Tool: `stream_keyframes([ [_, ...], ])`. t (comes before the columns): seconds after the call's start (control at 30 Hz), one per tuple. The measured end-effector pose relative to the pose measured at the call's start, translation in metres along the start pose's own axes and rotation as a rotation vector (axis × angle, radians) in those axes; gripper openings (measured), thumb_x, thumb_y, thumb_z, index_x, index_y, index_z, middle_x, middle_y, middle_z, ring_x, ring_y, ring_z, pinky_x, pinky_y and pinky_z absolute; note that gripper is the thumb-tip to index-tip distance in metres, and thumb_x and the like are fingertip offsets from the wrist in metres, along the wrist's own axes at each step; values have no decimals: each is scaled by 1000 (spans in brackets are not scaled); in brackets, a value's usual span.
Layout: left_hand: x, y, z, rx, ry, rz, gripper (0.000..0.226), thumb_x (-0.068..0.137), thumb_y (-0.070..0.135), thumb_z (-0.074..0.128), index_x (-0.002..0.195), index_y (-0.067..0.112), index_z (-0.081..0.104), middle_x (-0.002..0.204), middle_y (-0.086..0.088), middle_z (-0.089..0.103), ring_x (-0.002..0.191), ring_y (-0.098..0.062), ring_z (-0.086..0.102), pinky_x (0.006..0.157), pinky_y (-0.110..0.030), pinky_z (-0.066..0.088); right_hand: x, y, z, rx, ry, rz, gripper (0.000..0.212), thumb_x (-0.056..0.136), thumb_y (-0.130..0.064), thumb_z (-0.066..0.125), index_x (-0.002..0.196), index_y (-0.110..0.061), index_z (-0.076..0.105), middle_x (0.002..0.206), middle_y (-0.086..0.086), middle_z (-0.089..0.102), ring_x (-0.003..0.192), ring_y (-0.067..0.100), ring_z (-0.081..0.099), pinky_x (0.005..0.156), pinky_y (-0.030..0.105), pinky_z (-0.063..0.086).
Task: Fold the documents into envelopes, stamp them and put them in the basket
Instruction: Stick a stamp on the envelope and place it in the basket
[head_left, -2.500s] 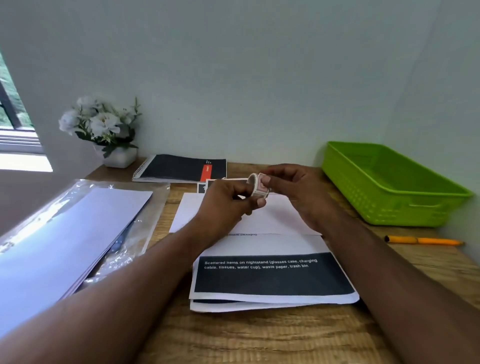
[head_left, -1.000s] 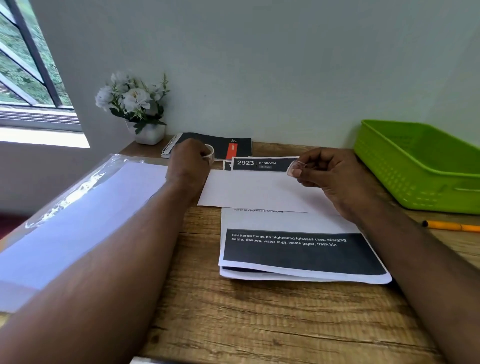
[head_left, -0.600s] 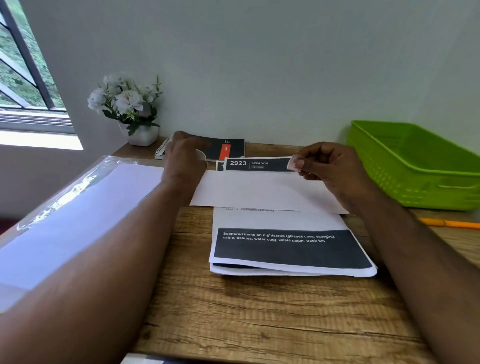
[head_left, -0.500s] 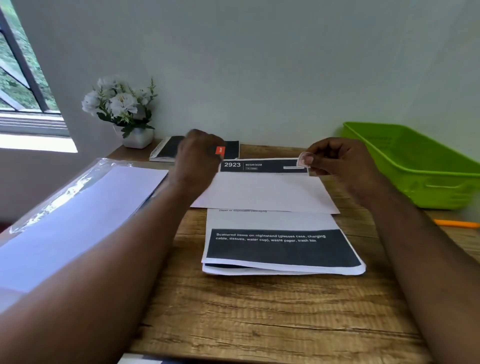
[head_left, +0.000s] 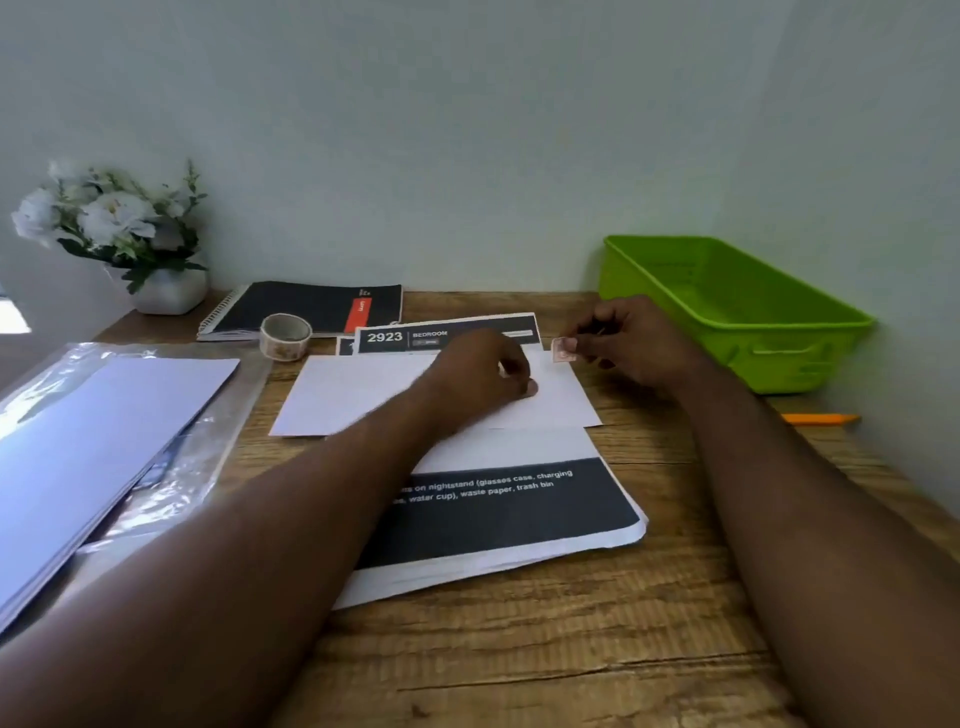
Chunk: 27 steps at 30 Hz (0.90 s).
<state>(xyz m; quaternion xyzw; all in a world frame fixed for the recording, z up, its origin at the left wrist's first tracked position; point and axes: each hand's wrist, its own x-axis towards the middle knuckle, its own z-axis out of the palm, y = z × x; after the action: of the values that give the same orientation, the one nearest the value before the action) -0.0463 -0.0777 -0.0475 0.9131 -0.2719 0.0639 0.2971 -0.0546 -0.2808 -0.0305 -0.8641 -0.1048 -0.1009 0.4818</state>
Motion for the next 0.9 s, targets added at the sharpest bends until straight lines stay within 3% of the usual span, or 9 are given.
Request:
stream_keyframes([
  [0.1,-2,-8,5,-43,16,39,13,83,28,73,90,16,72,90,6,63,78,-6,54,65,-12,38,7,13,3,34,-19,-13,11,77,-1,75,79,-11,72,84,19,70,71,18,57,64,29,46],
  [0.2,-1,-6,3,-34,-9,70,15,85,28,70,97,18,69,99,4,62,88,-9,55,72,-11,39,10,18,6,62,-42,-5,13,76,0,76,79,-13,73,80,5,71,76,21,57,69,31,47],
  [0.3,-1,-6,8,175,-64,57,23,92,38,58,114,31,59,123,4,54,120,-18,46,104,-34,33,12,20,5,55,-59,-7,13,76,-2,76,79,-15,73,76,-7,71,77,18,58,71,30,48],
  [0.37,-4,-5,9,263,-103,20,34,93,48,50,124,34,48,136,5,45,131,-21,36,110,-42,25,12,20,5,38,-66,-14,13,76,-4,77,79,-17,74,76,-9,71,77,17,58,72,30,48],
  [0.47,-7,-2,10,254,-120,-28,56,88,63,47,134,32,37,142,2,44,133,-22,37,107,-42,25,11,20,5,42,-66,-14,13,76,-5,77,78,-17,74,76,-8,71,76,19,57,71,32,48],
  [0.6,-12,2,10,195,-115,31,67,90,57,52,146,28,27,151,2,35,139,-18,30,110,-29,21,9,19,4,60,-84,-10,12,74,-5,78,79,-15,75,88,12,73,82,21,63,82,41,52],
  [0.7,-15,4,9,138,-132,73,59,92,52,53,142,29,31,147,4,38,135,-14,33,102,-22,23,7,17,5,91,-110,-5,17,74,1,76,77,-16,75,80,4,74,79,14,65,80,32,53],
  [0.83,-16,3,7,62,-153,79,51,91,50,57,132,33,32,134,5,45,121,-17,45,94,-26,31,7,17,5,88,-118,-2,16,73,1,76,78,-14,75,77,3,73,76,12,64,74,25,52],
  [0.9,-16,2,7,50,-154,85,50,90,51,56,131,35,32,138,5,44,120,-17,46,96,-28,33,7,18,5,87,-116,6,15,73,1,77,79,-13,75,77,3,73,76,12,65,73,23,52],
])
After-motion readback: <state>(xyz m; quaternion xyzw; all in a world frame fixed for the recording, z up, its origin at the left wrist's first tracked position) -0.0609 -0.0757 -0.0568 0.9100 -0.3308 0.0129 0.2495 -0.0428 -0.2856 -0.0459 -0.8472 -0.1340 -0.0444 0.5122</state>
